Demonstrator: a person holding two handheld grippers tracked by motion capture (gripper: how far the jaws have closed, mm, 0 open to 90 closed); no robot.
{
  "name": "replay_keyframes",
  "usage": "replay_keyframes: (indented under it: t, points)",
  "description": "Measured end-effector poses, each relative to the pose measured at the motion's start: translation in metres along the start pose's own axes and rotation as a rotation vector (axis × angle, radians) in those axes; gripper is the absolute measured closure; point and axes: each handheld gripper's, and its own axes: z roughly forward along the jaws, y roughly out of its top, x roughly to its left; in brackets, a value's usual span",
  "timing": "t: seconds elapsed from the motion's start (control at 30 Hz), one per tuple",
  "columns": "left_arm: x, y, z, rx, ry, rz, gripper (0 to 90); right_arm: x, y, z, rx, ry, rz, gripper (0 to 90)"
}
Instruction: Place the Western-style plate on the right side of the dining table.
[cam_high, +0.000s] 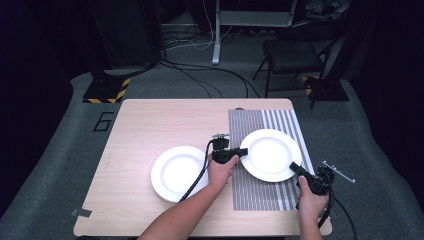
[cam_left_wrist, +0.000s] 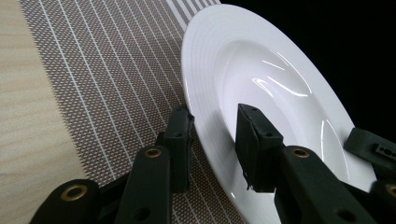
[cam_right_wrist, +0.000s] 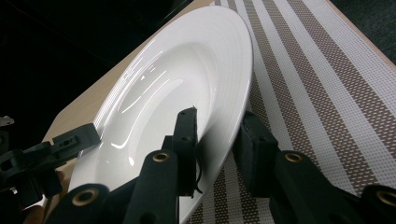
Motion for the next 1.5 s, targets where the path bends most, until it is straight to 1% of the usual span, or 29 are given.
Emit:
replay_keyframes:
  t: [0.1, 0.17, 0.2, 0.23, 0.27, 0.3, 0.4, 0.43, 0.47, 0.57, 0.63, 0.7, 0.73, 0.77, 0.83, 0.87, 0.9, 0.93, 0.97, 1.0, 1.03, 1.1, 1.23, 1.27, 1.3, 1.33, 1.4, 1.43, 1.5]
  points:
    - [-0.001, -0.001, 0.003, 0.001, 0.013, 0.002, 66.5, -0.003, -0.001, 0.001, 0.008, 0.0, -0.003, 70.6]
    - [0.0, -0.002, 0.005, 0.006, 0.022, 0.004, 66.4, -0.004, -0.001, 0.002, 0.007, -0.005, 0.008, 70.6]
    - [0.0, -0.003, 0.006, 0.008, 0.023, -0.005, 66.4, -0.005, -0.001, 0.003, 0.015, -0.014, 0.001, 70.6]
    - [0.0, -0.003, 0.007, 0.009, 0.025, -0.008, 66.3, -0.004, -0.002, 0.003, 0.013, -0.017, 0.011, 70.7]
    - [0.001, -0.004, 0.008, 0.013, 0.027, -0.003, 66.3, -0.005, -0.002, 0.003, 0.012, -0.016, 0.004, 70.7]
    - [0.002, -0.004, 0.009, 0.012, 0.029, -0.011, 66.2, -0.005, -0.002, 0.004, 0.012, -0.017, 0.005, 70.7]
    - [0.001, -0.005, 0.009, 0.015, 0.039, -0.02, 65.9, -0.005, -0.003, 0.005, 0.022, -0.019, 0.008, 70.6]
    - [0.001, -0.005, 0.009, 0.017, 0.043, -0.015, 65.9, -0.005, -0.003, 0.006, 0.023, -0.023, 0.018, 70.5]
    - [0.001, -0.005, 0.009, 0.016, 0.045, -0.014, 65.9, -0.006, -0.004, 0.007, 0.021, -0.024, 0.009, 70.5]
    - [0.002, -0.006, 0.009, 0.02, 0.05, -0.016, 66.0, -0.006, -0.005, 0.008, 0.024, -0.024, 0.019, 70.5]
    - [0.003, -0.006, 0.01, 0.025, 0.06, -0.024, 65.9, -0.006, -0.006, 0.008, 0.03, -0.026, 0.007, 70.4]
    - [0.004, -0.006, 0.01, 0.027, 0.068, -0.017, 65.8, -0.005, -0.006, 0.009, 0.029, -0.03, 0.009, 70.4]
    - [0.004, -0.006, 0.01, 0.027, 0.069, -0.017, 65.7, -0.006, -0.006, 0.009, 0.032, -0.03, -0.003, 70.2]
    - [0.002, -0.007, 0.01, 0.022, 0.07, -0.034, 65.7, -0.005, -0.007, 0.009, 0.034, -0.031, 0.004, 70.1]
    - [0.003, -0.007, 0.01, 0.023, 0.074, -0.033, 65.7, -0.005, -0.007, 0.011, 0.03, -0.031, 0.017, 70.0]
    - [0.004, -0.007, 0.011, 0.026, 0.079, -0.016, 65.6, -0.005, -0.007, 0.011, 0.033, -0.029, 0.016, 70.0]
    - [0.003, -0.008, 0.012, 0.023, 0.08, -0.035, 65.6, -0.005, -0.007, 0.011, 0.031, -0.033, 0.017, 69.9]
    - [0.004, -0.008, 0.012, 0.035, 0.081, -0.027, 65.6, -0.006, -0.008, 0.012, 0.038, -0.037, 0.008, 69.8]
    - [0.005, -0.009, 0.013, 0.032, 0.088, -0.018, 65.6, -0.006, -0.008, 0.012, 0.042, -0.04, 0.002, 69.7]
    - [0.004, -0.01, 0.014, 0.03, 0.087, -0.041, 65.6, -0.006, -0.008, 0.013, 0.043, -0.044, 0.004, 69.4]
    - [0.005, -0.01, 0.014, 0.038, 0.091, -0.021, 65.6, -0.007, -0.009, 0.014, 0.048, -0.05, 0.006, 69.0]
    - [0.004, -0.011, 0.014, 0.038, 0.09, -0.024, 65.5, -0.007, -0.009, 0.015, 0.055, -0.058, 0.014, 68.3]
    - [0.002, -0.01, 0.014, 0.04, 0.093, -0.021, 65.6, -0.01, -0.011, 0.017, 0.057, -0.067, -0.009, 67.1]
    - [0.002, -0.011, 0.014, 0.041, 0.097, -0.01, 65.6, -0.009, -0.011, 0.017, 0.06, -0.073, -0.007, 66.8]
    - [0.0, -0.011, 0.014, 0.037, 0.098, -0.011, 65.5, -0.01, -0.011, 0.017, 0.059, -0.079, -0.023, 65.9]
    - [0.0, -0.011, 0.014, 0.034, 0.099, 0.008, 65.0, -0.009, -0.011, 0.018, 0.063, -0.091, -0.033, 64.9]
    - [0.0, -0.01, 0.014, 0.037, 0.099, 0.008, 63.7, -0.01, -0.012, 0.018, 0.066, -0.098, -0.036, 64.6]
    - [-0.001, -0.01, 0.013, 0.042, 0.094, -0.004, 63.3, -0.009, -0.012, 0.018, 0.065, -0.103, -0.039, 64.5]
    - [0.0, -0.009, 0.012, 0.054, 0.093, 0.008, 62.2, -0.009, -0.012, 0.017, 0.064, -0.105, -0.039, 64.4]
